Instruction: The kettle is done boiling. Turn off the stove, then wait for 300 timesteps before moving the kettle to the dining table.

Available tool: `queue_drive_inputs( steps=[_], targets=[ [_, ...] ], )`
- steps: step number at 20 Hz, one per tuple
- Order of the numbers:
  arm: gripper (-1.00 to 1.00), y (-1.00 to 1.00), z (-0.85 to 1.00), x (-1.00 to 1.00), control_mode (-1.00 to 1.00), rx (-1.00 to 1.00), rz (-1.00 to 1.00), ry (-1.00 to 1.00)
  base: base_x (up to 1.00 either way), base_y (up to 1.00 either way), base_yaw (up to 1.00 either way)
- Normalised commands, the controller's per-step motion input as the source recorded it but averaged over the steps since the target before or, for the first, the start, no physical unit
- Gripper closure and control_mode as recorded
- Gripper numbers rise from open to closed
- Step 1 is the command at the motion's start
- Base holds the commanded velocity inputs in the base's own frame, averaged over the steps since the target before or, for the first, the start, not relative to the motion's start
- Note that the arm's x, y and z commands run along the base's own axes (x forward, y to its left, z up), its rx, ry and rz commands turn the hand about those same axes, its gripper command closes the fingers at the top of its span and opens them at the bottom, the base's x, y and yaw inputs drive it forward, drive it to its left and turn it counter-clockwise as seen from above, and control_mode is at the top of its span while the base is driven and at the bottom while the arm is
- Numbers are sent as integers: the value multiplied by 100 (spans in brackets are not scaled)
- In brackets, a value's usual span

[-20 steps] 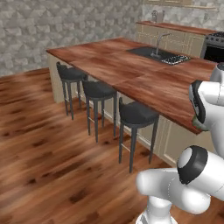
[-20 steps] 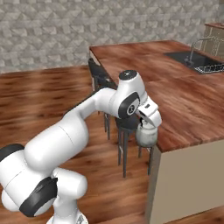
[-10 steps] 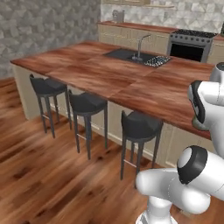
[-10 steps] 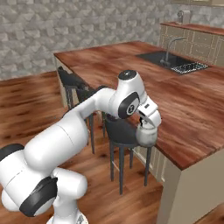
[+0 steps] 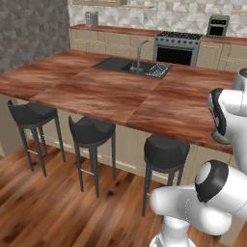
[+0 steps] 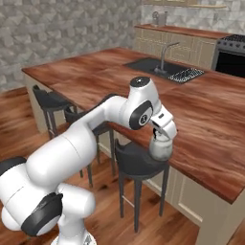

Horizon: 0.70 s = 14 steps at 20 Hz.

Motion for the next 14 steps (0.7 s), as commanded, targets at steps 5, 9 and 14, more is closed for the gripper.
queue_drive_inputs(
  steps=[5,9,14],
  targets=[
    [100,0,0,0,100,0,0,0,52,52,-34],
    [100,0,0,0,100,0,0,0,53,46,-31],
    [100,0,0,0,100,0,0,0,50,9,-18]
  ],
)
